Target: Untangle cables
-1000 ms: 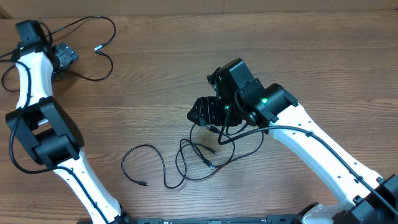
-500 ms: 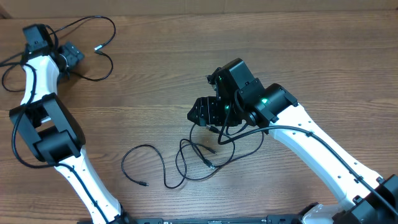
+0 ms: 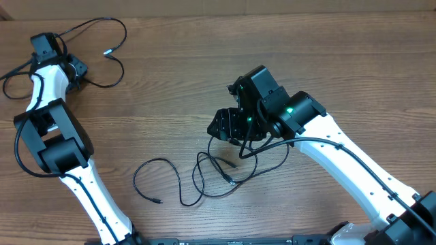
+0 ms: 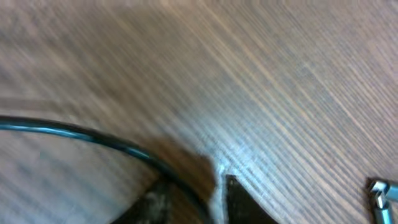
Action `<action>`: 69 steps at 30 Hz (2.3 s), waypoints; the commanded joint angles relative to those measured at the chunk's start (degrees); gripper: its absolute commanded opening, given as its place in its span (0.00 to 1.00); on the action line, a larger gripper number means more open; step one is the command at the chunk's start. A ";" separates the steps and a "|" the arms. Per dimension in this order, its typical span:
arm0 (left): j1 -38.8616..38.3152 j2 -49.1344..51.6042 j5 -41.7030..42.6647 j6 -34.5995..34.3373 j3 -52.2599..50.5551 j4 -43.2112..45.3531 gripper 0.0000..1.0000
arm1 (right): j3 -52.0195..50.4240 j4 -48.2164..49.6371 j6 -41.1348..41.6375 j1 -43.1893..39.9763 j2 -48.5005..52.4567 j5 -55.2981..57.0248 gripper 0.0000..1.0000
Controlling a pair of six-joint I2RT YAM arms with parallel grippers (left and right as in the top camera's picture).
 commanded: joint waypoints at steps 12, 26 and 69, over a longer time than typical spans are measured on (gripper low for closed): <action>0.76 -1.99 6.97 6.80 3.72 8.87 0.05 | 0.00 -3.76 0.55 0.28 -0.28 -0.63 0.69; 0.42 -0.74 13.84 6.95 4.07 -3.06 0.85 | 0.00 -3.21 0.55 0.28 -0.28 -0.66 0.70; -4.96 -5.55 2.69 -7.50 -6.69 -21.75 0.04 | 0.00 -2.93 -0.11 0.28 -0.28 0.44 0.69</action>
